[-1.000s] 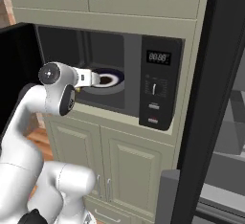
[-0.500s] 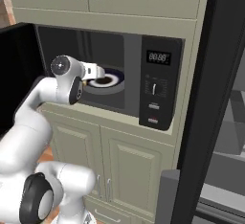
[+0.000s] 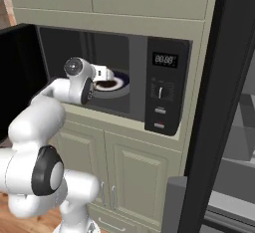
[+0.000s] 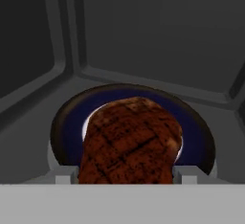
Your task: Transport the steak from the fridge to the microwave and turn on the microwave.
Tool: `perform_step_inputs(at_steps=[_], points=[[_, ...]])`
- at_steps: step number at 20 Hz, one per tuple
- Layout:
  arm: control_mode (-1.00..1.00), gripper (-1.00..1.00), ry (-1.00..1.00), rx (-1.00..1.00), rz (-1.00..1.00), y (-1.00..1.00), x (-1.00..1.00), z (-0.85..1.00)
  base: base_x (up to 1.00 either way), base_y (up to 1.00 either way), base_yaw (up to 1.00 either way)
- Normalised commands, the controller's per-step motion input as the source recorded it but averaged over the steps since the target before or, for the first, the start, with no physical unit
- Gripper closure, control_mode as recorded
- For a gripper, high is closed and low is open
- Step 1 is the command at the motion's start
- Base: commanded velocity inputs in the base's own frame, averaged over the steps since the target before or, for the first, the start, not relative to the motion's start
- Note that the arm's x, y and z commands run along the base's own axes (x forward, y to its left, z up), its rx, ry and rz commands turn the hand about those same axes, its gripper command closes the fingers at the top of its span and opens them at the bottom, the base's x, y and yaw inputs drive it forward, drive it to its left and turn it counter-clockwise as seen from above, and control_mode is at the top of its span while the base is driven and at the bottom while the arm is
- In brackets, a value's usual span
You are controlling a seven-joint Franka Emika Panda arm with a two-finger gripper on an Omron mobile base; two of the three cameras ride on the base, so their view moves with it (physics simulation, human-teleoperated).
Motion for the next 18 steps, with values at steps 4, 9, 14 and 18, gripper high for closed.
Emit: perform_step_inputs(at_steps=[4,9,14,18], points=[[-1.00,1.00,0.01,0.00,0.00,0.00,0.34,-0.03,0.00,0.00,0.00],[-1.00,1.00,0.01,0.00,0.00,0.00,0.23,-0.10,0.00,0.00,0.00],[-1.00,1.00,0.02,0.00,0.00,0.00,0.09,-0.22,0.00,0.00,0.00],[-1.00,1.00,0.01,0.00,0.00,0.00,0.02,-0.20,0.00,0.00,0.00]])
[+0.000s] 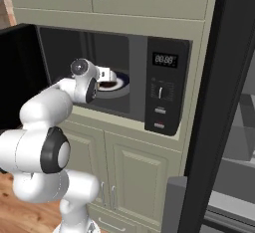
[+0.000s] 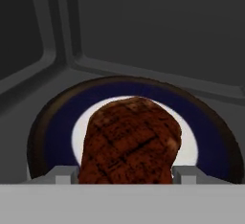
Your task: Transport the steak from the fridge to the microwave and turn on the microwave.
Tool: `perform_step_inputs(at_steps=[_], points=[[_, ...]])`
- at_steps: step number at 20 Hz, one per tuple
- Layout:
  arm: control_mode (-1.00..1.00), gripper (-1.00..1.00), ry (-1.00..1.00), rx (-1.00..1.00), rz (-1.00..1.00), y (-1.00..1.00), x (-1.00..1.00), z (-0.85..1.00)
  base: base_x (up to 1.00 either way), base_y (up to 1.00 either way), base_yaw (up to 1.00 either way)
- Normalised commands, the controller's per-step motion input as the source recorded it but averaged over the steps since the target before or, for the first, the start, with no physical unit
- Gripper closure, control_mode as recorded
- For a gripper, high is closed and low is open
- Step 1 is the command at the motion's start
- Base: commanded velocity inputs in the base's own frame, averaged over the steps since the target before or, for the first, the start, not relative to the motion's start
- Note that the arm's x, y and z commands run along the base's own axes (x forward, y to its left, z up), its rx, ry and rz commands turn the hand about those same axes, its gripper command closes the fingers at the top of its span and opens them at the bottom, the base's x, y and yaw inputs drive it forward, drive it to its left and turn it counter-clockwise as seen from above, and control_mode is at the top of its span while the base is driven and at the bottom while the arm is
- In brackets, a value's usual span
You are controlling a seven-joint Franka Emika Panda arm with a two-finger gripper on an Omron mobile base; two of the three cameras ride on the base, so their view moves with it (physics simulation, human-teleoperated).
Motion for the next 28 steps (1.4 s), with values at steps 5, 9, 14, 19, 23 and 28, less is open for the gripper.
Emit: perform_step_inputs(at_steps=[5,9,14,19,23,28], points=[[-1.00,1.00,0.00,0.00,0.00,0.00,0.00,-0.10,0.00,0.00,0.00],[-1.00,1.00,0.00,0.00,0.00,0.00,0.00,-0.03,0.00,0.00,0.00],[-1.00,1.00,0.00,0.00,0.00,0.00,0.05,0.00,0.00,0.00,0.00],[-1.00,-1.00,0.00,0.00,0.00,0.00,0.12,0.00,0.00,0.00,0.00],[-1.00,-1.00,0.00,0.00,0.00,0.00,0.04,0.00,0.00,0.00,0.00],[-1.00,-1.00,-0.11,0.00,0.00,0.00,-0.09,0.02,0.00,0.00,0.00]])
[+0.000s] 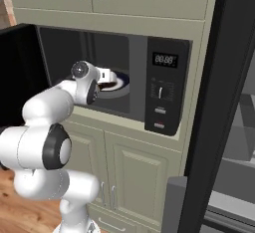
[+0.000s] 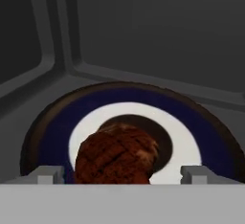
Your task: Transport the steak from the fridge to the microwave and turn on the microwave.
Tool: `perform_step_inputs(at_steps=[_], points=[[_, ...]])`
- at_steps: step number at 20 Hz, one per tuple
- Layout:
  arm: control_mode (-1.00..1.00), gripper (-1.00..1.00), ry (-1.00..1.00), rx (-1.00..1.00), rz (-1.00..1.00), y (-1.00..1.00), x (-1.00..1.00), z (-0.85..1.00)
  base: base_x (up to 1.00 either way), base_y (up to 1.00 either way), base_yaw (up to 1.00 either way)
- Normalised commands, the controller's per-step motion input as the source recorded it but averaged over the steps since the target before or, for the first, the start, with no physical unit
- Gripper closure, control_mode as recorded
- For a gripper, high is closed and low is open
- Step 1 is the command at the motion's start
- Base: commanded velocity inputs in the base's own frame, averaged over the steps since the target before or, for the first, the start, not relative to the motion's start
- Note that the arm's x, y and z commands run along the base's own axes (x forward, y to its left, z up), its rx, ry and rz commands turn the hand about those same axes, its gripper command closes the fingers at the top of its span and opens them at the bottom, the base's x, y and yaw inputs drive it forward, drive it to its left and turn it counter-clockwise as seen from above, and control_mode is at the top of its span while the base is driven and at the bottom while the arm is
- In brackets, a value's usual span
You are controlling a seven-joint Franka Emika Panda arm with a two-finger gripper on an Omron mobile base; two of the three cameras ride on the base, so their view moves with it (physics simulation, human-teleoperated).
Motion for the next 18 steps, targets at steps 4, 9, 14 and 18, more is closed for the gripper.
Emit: perform_step_inputs(at_steps=[4,9,14,18], points=[[-1.00,-1.00,-0.22,0.00,0.00,0.00,-0.14,0.06,0.00,0.00,0.00],[-1.00,-1.00,-0.16,0.00,0.00,0.00,-0.64,0.24,0.00,0.00,0.00],[-1.00,-1.00,-0.02,0.00,0.00,0.00,-0.85,0.54,0.00,0.00,0.00],[-1.00,-1.00,0.00,0.00,0.00,0.00,-0.89,0.72,0.00,0.00,0.00]])
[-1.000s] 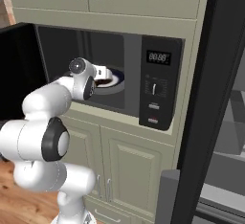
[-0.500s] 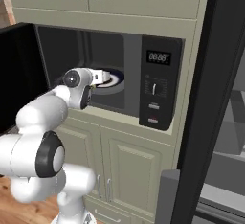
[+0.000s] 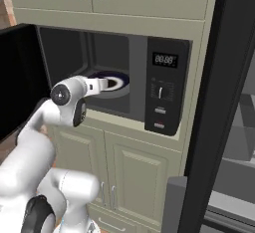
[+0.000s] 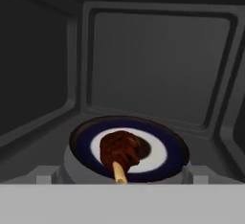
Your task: Transport the steak from the fridge to the microwave and turn on the microwave.
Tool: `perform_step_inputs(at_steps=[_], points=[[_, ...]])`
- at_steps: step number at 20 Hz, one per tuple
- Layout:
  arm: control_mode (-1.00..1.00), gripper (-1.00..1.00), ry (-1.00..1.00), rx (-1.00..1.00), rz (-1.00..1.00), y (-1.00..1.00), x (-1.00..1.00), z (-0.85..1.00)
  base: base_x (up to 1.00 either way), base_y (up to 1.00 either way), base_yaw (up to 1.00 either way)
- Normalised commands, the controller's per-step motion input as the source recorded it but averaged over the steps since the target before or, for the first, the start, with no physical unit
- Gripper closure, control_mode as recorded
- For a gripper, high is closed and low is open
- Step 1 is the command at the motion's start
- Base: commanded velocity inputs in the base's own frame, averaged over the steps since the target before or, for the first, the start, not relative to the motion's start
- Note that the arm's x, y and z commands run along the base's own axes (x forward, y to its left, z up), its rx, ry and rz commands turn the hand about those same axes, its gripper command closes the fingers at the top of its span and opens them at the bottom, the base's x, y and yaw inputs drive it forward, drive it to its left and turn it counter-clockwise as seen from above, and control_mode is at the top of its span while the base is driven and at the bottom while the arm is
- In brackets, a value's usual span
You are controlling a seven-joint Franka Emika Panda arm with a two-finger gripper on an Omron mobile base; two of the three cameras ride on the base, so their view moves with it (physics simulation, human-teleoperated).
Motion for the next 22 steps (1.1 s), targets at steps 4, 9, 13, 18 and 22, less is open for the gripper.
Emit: perform_step_inputs(at_steps=[4,9,13,18,22], points=[[-1.00,-1.00,0.09,0.00,0.00,0.00,-0.86,0.67,0.00,0.00,0.00],[-1.00,-1.00,0.16,0.00,-0.01,-0.03,-0.96,0.23,0.00,0.00,0.00],[-1.00,-1.00,0.33,0.00,-0.02,-0.01,-0.81,0.00,0.00,0.00,0.00],[-1.00,-1.00,0.31,-0.02,-0.01,0.00,-0.48,-0.20,0.00,0.00,0.00],[-1.00,-1.00,0.08,-0.04,0.00,0.00,-0.27,-0.31,0.00,0.00,0.00]])
